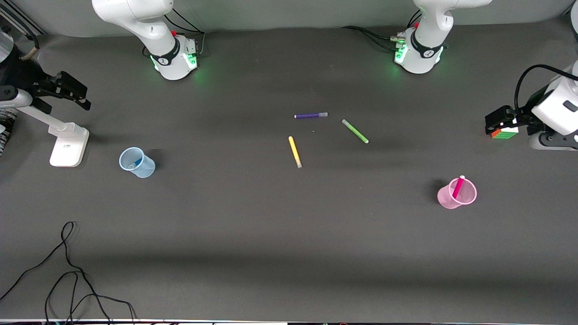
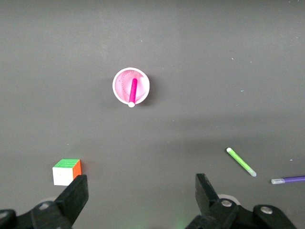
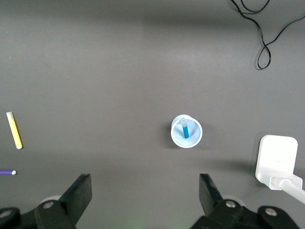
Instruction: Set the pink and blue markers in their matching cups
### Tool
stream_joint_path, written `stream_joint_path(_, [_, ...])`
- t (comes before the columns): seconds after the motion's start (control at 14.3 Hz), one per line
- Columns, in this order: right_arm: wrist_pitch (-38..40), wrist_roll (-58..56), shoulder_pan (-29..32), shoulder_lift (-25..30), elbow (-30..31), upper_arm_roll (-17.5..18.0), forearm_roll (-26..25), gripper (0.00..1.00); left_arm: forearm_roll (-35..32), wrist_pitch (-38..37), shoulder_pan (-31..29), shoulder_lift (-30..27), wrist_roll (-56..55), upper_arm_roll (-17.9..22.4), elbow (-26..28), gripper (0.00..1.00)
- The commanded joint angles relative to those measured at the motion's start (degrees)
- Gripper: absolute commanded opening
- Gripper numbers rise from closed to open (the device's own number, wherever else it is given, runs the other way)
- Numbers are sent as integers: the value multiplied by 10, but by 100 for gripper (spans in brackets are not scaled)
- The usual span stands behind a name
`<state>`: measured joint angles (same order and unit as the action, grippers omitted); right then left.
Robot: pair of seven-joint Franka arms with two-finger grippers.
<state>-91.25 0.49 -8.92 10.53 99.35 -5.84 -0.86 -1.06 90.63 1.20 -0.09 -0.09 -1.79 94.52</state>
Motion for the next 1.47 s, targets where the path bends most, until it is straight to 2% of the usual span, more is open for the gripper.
stream_joint_path(0.0, [10, 9, 1, -36, -36, 0, 5, 100, 5, -6, 6, -20, -11, 7, 15, 100])
stream_joint_path(0.28, [8, 18, 0, -30, -28, 0, 11, 100, 8, -10, 1, -20, -3, 8, 15, 100])
stream_joint_path(0.49, [6, 25, 3, -35, -26, -11, 53, 100, 8, -18, 1, -20, 0, 8, 15, 100])
stream_joint_path(0.7, [10, 74, 1, -29, -9, -9, 51, 100, 8, -19, 1, -19, 4, 8, 15, 100])
stream_joint_path(0.98, [-3, 65, 0, -41, -15, -5, 17, 100, 8, -21, 1, -17, 5, 9, 8, 100])
stream_joint_path(1.4, [-7, 27, 0, -43, -18, -4, 16, 100, 6, -19, 2, -16, 4, 7, 8, 100])
